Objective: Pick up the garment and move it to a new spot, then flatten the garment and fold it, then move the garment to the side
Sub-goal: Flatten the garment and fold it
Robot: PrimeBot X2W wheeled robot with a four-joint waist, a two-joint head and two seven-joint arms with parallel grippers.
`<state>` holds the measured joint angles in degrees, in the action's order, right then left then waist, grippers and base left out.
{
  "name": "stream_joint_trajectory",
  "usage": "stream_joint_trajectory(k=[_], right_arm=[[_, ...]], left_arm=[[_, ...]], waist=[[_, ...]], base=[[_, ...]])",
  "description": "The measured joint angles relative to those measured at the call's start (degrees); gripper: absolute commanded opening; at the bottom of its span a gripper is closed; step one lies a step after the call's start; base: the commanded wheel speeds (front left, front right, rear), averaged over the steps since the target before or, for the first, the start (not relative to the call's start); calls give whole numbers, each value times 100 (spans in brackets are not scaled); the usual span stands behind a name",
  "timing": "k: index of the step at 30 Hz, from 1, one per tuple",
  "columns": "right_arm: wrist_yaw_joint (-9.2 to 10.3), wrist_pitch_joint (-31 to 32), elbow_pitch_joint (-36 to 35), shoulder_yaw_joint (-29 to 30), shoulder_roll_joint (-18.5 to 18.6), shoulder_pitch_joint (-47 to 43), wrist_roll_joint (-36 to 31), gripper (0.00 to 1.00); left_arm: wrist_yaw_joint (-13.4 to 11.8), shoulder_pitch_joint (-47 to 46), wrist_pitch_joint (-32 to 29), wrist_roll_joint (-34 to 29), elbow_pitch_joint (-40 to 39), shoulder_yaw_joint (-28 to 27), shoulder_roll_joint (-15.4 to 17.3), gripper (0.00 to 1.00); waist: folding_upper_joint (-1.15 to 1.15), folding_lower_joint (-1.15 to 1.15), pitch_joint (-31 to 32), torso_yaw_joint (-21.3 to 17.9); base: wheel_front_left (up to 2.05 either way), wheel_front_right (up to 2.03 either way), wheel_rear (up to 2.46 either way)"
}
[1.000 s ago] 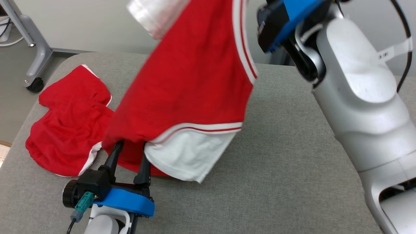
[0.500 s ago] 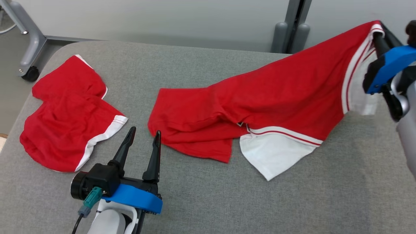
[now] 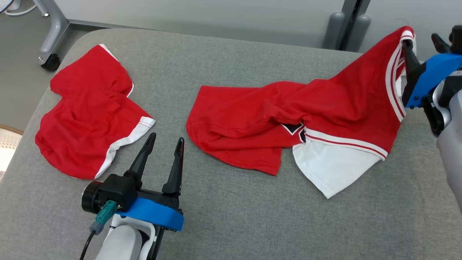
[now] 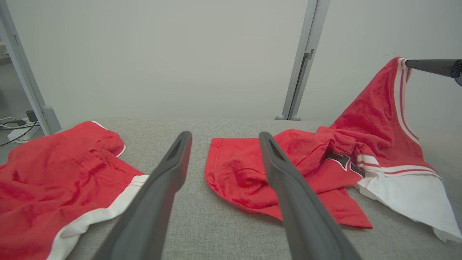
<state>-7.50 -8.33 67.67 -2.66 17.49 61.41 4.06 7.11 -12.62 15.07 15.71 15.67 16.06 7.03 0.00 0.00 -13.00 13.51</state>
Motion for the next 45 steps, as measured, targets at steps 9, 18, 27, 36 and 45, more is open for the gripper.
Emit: stream_joint_trajectory(k=[9,18,27,36,45], right_arm=[[1,1032,454,-30,-245,-376,-120,100],[1,1145,-218,-968,-1200,-1257,575,100],[0,1206,-2097,-2140,-1245,-2965,887,100],[1,1739,-3694,-2152,-840,-4014,166,100],[1,2187,-3949,-2120,-727,-4172,-261,100]], left_arm=[[0,37,0,2,89,-70,23,100],[-7,185,0,34,113,-130,46,100],[-7,197,-1,40,73,-166,100,100],[-26,194,0,47,32,-196,116,100],[-26,173,0,54,33,-188,119,100]], waist=[[0,0,290,-263],[0,-1,555,-647],[0,-1,524,-688],[0,-1,452,-667],[0,-1,379,-621]], base=[[0,0,0],[0,0,0],[0,0,0],[0,0,0],[0,0,0]])
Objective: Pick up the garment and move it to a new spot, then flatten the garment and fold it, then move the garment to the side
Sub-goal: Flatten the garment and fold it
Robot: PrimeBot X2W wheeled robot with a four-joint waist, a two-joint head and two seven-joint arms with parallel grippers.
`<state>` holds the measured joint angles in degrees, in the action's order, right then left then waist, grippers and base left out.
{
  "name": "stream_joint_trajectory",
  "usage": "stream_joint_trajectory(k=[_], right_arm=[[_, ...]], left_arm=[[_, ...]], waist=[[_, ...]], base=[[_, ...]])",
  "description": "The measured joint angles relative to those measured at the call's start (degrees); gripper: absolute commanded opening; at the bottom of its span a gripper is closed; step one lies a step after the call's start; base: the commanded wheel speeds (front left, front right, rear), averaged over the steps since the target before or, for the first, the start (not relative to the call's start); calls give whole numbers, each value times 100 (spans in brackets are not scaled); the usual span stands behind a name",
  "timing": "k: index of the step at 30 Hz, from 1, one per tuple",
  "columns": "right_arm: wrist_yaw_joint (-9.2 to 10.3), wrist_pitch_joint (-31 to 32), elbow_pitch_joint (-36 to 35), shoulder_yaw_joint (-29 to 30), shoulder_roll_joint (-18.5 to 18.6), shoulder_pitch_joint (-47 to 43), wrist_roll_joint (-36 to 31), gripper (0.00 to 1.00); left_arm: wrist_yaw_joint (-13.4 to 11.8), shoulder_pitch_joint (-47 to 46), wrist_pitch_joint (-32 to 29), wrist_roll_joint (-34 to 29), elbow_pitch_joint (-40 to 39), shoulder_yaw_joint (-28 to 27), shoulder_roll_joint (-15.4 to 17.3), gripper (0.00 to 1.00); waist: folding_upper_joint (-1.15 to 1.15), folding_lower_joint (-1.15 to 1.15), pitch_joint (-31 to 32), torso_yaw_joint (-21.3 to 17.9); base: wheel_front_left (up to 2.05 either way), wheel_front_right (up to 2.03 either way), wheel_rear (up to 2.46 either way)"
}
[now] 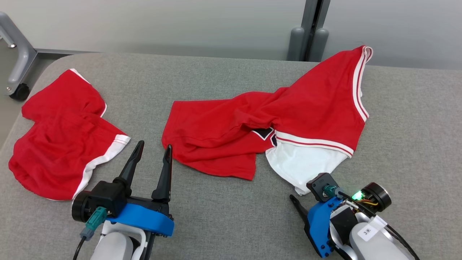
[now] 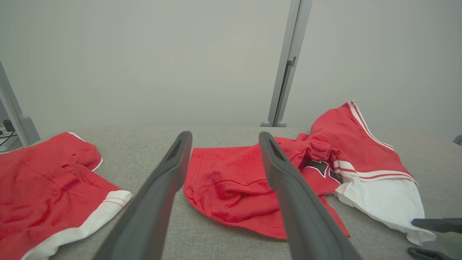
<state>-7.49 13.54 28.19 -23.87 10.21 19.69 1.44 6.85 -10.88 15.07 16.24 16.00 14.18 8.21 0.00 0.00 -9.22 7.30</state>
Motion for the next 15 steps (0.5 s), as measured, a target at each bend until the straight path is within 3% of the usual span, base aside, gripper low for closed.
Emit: stream_joint_trajectory(k=[3,4,5,6,15], right_arm=[[-1,26,127,3,-15,97,-78,100],[-1,44,182,3,-22,153,-101,84],[-2,48,224,16,-34,201,-124,39],[-3,48,260,33,-47,237,-165,0],[-4,-19,131,737,-13,147,-122,0]], left_arm=[[0,-21,0,5,-2,14,3,100],[0,-27,0,5,-1,22,5,100],[0,-40,-1,7,-2,26,7,100],[0,-46,0,7,-3,27,10,100],[-44,-37,0,30,-21,-37,53,100]], waist=[[0,0,-44,28],[0,0,-59,37],[0,0,-72,47],[0,0,-81,53],[0,0,-39,-116]], base=[[0,0,0],[0,0,0],[0,0,0],[0,0,0],[0,0,0]])
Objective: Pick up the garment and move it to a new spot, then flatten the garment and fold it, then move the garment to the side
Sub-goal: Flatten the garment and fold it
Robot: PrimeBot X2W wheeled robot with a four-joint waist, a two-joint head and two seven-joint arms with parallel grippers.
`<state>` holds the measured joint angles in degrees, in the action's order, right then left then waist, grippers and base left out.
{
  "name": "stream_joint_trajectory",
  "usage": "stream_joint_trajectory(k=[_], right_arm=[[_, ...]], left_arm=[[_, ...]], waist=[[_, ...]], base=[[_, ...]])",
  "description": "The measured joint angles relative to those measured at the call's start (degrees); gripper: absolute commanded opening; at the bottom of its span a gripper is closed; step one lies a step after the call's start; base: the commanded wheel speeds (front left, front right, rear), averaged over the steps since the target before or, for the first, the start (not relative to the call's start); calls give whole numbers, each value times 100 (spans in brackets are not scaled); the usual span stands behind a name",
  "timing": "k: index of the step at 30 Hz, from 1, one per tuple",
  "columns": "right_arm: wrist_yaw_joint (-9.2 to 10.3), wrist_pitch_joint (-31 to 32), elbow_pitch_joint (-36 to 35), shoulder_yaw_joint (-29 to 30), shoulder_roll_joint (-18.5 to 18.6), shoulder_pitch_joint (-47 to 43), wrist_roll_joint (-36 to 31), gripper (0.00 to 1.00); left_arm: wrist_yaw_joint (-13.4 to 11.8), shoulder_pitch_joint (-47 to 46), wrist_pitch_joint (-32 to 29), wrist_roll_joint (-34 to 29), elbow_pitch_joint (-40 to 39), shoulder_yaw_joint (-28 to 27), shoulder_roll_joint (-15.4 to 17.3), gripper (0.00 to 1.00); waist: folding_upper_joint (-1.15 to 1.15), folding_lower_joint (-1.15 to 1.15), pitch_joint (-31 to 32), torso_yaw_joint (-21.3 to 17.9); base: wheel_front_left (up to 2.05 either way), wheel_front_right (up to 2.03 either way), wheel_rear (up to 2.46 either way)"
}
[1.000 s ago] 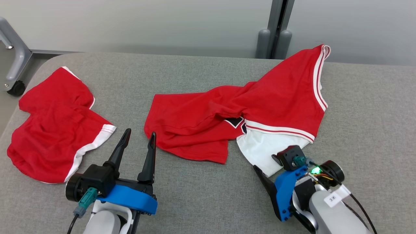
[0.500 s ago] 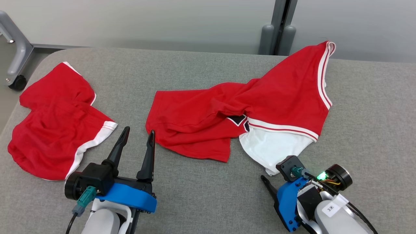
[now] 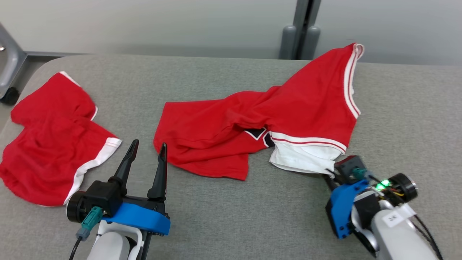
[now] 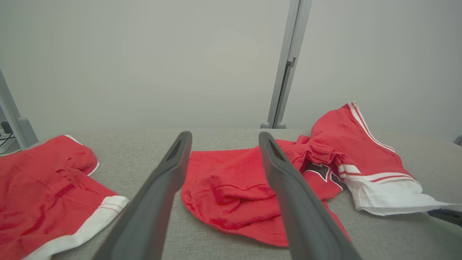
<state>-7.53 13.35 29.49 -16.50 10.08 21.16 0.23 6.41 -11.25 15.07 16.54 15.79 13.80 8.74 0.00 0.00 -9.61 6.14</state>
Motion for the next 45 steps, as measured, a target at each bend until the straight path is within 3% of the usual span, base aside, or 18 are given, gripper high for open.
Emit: stream_joint_trajectory(k=[8,14,18,22,23,28,32,33,34,45], right_arm=[[3,263,-1569,1334,126,-893,26,0],[3,788,-2783,2303,-31,-1688,-138,0],[3,929,-3131,2742,-125,-2059,-155,0],[3,946,-3179,2765,-301,-2199,-119,0],[3,954,-3166,2738,-343,-2229,-100,97],[3,998,-3087,2760,-519,-2368,47,100],[3,592,-3272,2907,-604,-2403,65,100],[3,435,-3331,2914,-617,-2423,92,100],[3,-220,-3476,2993,-666,-2477,219,100],[4,-2224,-3226,2844,-715,-2521,671,100]], left_arm=[[-62,149,0,34,-60,-82,32,100],[-116,202,-1,55,-122,-179,76,100],[-125,208,0,59,-144,-198,101,100],[-133,215,0,59,-154,-196,116,100],[-132,215,-1,59,-154,-194,122,100],[-132,219,0,73,-124,-175,137,100],[-130,273,-1,91,-88,-137,131,100],[-130,290,0,99,-80,-135,131,100],[-130,325,0,113,-70,-142,130,100],[-135,623,0,113,-8,-219,103,100]], waist=[[0,0,144,-453],[0,1,182,-759],[0,1,180,-844],[0,1,172,-867],[0,1,174,-866],[0,1,225,-832],[0,0,303,-774],[0,0,324,-766],[0,0,392,-757],[0,0,781,-836]], base=[[0,0,0],[0,0,0],[0,0,0],[0,0,0],[0,0,0],[0,0,0],[0,0,0],[0,0,0],[0,0,0],[0,0,0]])
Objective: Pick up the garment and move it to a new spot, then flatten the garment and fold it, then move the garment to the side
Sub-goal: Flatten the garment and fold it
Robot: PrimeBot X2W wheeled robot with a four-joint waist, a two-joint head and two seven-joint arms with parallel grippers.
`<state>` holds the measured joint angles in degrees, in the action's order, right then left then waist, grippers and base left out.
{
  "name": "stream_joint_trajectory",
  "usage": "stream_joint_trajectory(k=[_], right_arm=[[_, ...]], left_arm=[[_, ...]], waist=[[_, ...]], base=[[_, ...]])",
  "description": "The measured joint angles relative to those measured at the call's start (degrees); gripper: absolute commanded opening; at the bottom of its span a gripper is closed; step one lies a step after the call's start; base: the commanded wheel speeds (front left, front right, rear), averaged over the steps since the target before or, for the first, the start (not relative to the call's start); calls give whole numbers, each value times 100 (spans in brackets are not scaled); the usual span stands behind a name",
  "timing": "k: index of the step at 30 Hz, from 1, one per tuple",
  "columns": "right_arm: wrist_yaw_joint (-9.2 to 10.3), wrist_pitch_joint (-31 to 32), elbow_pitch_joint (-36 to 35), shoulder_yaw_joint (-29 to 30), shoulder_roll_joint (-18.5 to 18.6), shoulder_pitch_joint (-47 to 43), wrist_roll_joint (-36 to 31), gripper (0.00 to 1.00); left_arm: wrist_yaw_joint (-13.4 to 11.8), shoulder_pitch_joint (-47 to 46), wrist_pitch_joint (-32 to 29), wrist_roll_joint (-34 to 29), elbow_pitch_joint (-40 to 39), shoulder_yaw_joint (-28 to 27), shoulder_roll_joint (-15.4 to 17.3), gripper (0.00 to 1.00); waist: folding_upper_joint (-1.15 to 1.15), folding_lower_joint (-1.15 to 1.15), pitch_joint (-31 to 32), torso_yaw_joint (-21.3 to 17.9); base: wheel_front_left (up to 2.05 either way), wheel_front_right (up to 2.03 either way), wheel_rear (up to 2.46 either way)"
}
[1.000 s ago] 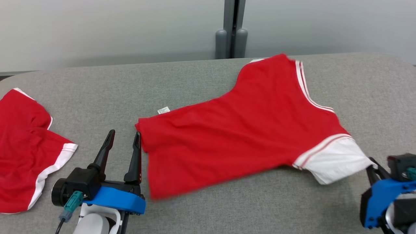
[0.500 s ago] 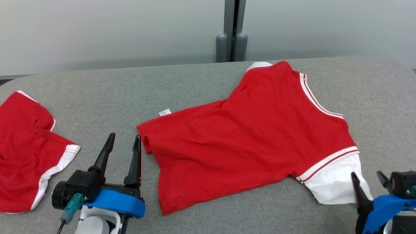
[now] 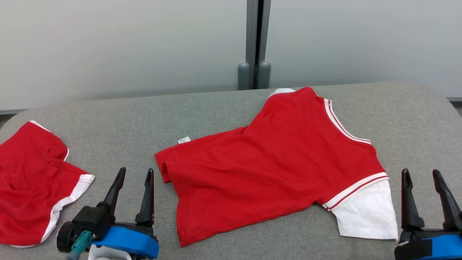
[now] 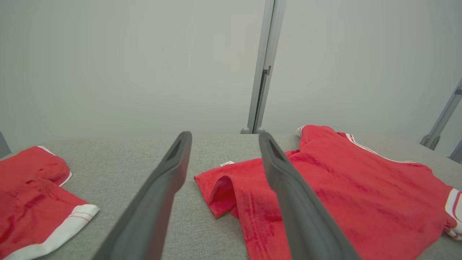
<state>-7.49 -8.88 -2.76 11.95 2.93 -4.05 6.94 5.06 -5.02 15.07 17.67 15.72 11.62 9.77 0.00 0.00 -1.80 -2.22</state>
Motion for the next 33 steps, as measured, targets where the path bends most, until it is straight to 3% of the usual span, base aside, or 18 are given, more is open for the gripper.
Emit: stream_joint_trajectory(k=[21,33], right_arm=[[0,509,356,-397,-4,151,-23,100],[0,427,464,-399,-4,137,86,100]], left_arm=[[-5,468,0,-163,14,-389,-154,100],[33,467,0,-205,70,-430,-167,100]], waist=[[0,0,366,183],[0,-1,323,187]], base=[[0,0,0],[0,0,0]])
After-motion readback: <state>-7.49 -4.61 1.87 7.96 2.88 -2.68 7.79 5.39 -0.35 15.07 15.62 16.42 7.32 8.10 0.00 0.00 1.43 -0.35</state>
